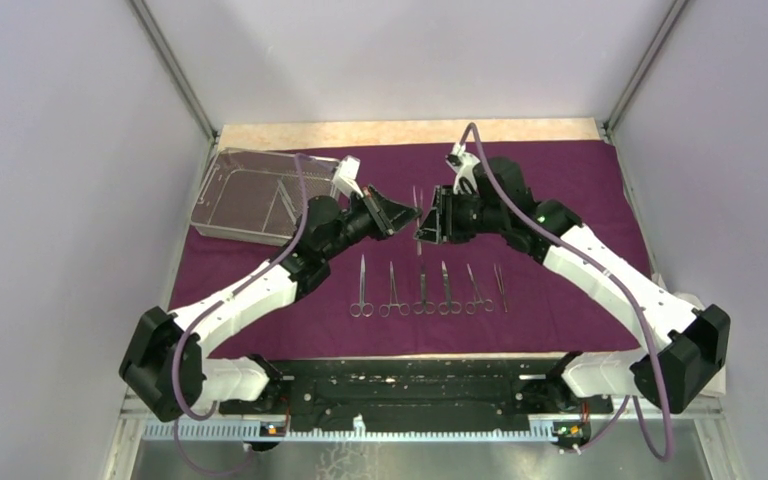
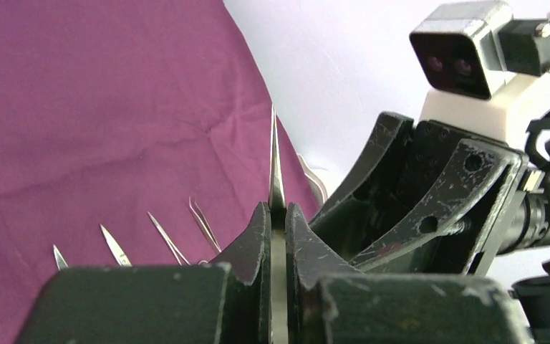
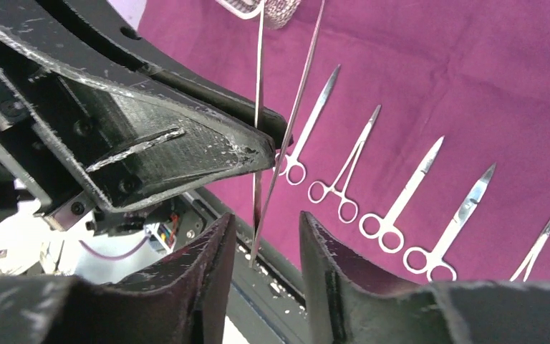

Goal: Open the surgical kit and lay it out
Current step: Place the medical item in the surgical kit, then pick up the medical item from the container, then place the medical item in the surgical kit.

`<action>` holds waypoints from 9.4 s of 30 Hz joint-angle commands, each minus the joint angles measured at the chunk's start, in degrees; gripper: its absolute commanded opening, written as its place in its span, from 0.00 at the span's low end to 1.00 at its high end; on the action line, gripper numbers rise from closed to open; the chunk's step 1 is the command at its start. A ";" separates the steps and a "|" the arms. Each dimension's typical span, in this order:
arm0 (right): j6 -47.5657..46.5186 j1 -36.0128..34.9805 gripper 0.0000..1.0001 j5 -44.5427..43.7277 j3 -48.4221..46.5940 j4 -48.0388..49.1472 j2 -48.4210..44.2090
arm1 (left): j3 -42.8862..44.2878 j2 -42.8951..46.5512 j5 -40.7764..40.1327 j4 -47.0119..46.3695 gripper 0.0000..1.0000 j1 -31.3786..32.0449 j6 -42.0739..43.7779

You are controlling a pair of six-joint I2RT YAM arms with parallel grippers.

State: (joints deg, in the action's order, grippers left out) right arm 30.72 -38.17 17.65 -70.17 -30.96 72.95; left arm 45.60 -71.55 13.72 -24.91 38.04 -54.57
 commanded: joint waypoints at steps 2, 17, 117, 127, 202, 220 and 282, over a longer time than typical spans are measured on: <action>2.66 -1.46 0.35 -4.56 -3.31 1.76 1.47 | 4.29 -0.75 -5.89 1.06 0.00 0.62 -0.03; 1.98 -1.82 0.07 -6.22 -6.89 0.78 5.16 | 5.86 -0.88 -7.07 4.55 0.00 1.76 1.40; -19.35 28.93 0.26 -15.32 7.90 -24.15 22.31 | 6.68 8.19 -8.05 22.56 0.99 -21.17 26.51; -17.05 28.23 0.46 -11.13 6.08 -21.90 2.67 | 13.13 5.32 -12.17 42.59 0.99 -27.02 22.82; -14.50 28.25 0.61 5.16 9.19 -9.41 0.36 | 66.64 -47.36 -24.30 74.96 0.02 -32.33 48.49; -42.25 17.25 0.60 21.59 15.12 15.50 -17.91 | 32.87 -15.32 30.50 59.45 0.00 -19.36 36.23; -86.22 -9.19 0.00 20.05 7.90 -10.49 -8.35 | 33.58 -11.49 36.57 66.88 0.75 -9.17 46.83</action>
State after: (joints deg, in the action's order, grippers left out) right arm -68.27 -46.57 37.21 -68.64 -47.90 70.89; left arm 75.42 -87.79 59.70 43.79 33.69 -5.58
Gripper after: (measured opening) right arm 0.010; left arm 0.645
